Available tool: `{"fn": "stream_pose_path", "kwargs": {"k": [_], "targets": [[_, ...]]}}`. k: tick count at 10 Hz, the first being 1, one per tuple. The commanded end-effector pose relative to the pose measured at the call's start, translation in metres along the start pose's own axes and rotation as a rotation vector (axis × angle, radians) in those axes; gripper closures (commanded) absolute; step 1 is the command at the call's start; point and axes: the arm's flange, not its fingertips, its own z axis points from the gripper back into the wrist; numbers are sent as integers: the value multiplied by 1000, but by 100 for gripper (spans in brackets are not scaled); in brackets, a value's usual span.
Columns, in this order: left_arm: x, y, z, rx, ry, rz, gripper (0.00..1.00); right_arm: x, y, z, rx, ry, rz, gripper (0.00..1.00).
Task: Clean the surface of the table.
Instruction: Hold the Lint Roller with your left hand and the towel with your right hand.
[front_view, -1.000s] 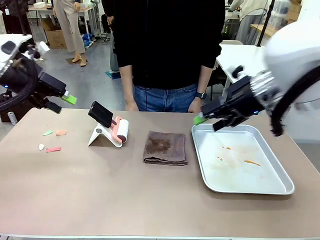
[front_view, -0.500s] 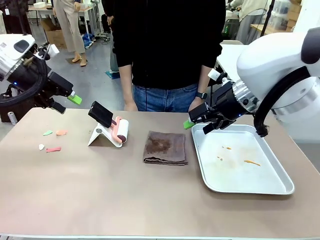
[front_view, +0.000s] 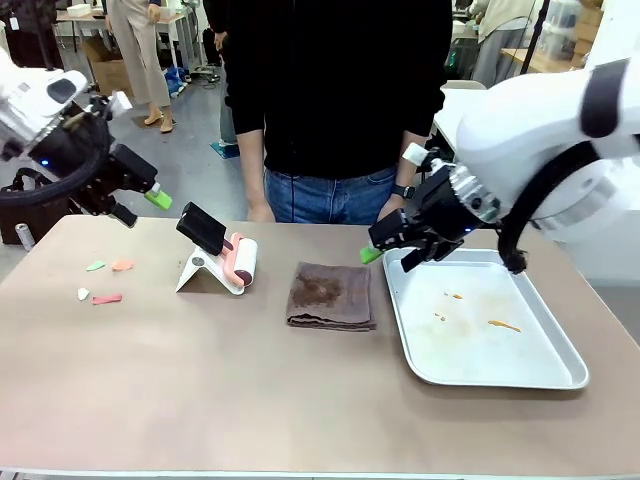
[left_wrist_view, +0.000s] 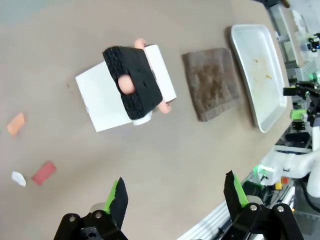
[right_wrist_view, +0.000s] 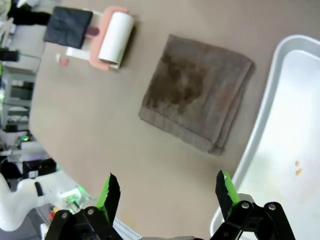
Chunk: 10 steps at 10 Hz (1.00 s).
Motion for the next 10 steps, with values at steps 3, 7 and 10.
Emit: {"fn": "stream_pose_path", "kwargs": {"k": [3,7,10], "targets": [[55,7,-6,53,62,185,0,55,20,-38,-158,16,-187,0],[68,45,-32,-66,36,253,0,87,13,-68,-133,90,-196,0],[68,57,-56,-164,44,201,0,100,-5,-78,-146,91,-267,0]]}}
